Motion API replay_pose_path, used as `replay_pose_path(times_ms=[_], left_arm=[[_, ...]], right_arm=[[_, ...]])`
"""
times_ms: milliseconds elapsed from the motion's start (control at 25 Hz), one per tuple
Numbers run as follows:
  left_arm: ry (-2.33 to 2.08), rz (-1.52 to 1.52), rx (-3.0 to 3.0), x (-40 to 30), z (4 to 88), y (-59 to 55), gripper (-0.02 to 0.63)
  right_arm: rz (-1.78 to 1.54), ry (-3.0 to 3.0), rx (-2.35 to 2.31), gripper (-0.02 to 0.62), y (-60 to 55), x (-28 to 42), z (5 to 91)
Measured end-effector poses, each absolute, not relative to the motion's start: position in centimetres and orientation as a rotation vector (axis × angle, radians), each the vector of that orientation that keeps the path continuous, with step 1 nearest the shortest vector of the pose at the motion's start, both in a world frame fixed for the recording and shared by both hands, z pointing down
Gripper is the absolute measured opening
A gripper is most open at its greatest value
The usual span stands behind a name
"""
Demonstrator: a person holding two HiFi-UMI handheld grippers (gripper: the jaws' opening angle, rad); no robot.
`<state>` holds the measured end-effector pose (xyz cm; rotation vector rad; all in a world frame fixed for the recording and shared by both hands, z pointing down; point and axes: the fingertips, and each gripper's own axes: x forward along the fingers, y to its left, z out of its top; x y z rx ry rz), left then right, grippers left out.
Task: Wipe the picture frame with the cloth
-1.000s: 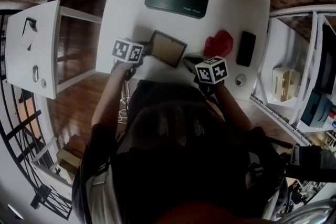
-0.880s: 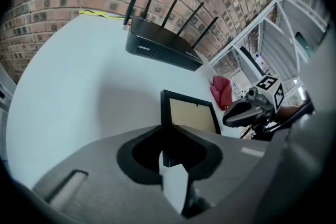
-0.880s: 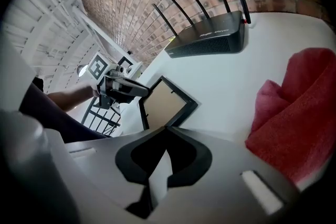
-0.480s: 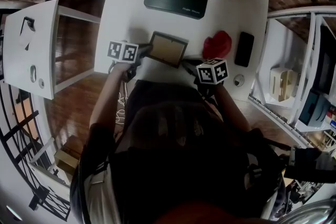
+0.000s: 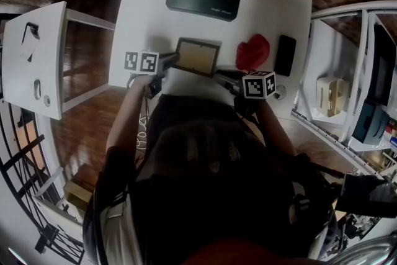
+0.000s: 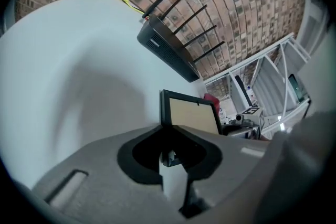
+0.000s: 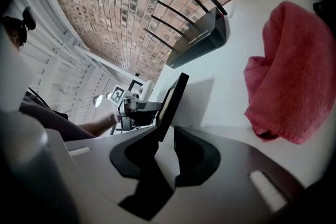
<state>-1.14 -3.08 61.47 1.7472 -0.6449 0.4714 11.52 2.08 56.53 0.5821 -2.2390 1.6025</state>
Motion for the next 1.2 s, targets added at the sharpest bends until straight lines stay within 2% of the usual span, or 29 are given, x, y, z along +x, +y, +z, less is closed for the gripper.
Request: replay_pose_path(times_ms=[160,320,400,480,520,680,920,960,1040,1200], left_arm=[[-0.658,0.451,1.731,-1.0,61.5,-3.1,0.055],[-0.661,0.448,1.730,-1.0,61.5,-3.1,0.055],[-0.651,0.449,1.729,-0.8,61.6,-3.0,0.054],[-0.645,0.450,1.734,-0.7,61.6,-3.0,0.055],[-0.647,0.453,1.737,-0.6,61.5,-2.9,0.055],[-0.645,0.455,1.743,-0.5,61.4,-2.9,0.055],[-0.620,0.479,1.756,0.0,61.4,-2.7,0.054],[-0.619,0.481,1.758,0.1,61.4,-2.7,0.054],[-0.620,0.478,1.756,0.3,61.4,-2.7,0.054],[-0.621,0.464,1.751,0.2,61.3,-2.7,0.054]], right_arm=[[1.667,-2.284,0.598,0.095,1.6,11.4,55.7],[1.655,-2.281,0.599,0.131,1.5,11.6,56.0],[1.698,-2.304,0.562,0.157,1.6,11.4,55.4],[1.792,-2.322,0.515,0.213,1.8,10.9,54.6],[1.815,-2.317,0.509,0.218,1.9,10.6,54.5],[1.691,-2.249,0.601,0.186,1.3,11.3,56.7],[1.716,-2.206,0.599,0.213,1.8,11.0,57.8],[1.718,-2.208,0.585,0.204,1.9,10.7,57.8],[1.725,-2.218,0.592,0.115,1.7,10.3,57.5],[1.799,-2.236,0.623,0.103,0.7,10.0,56.4]])
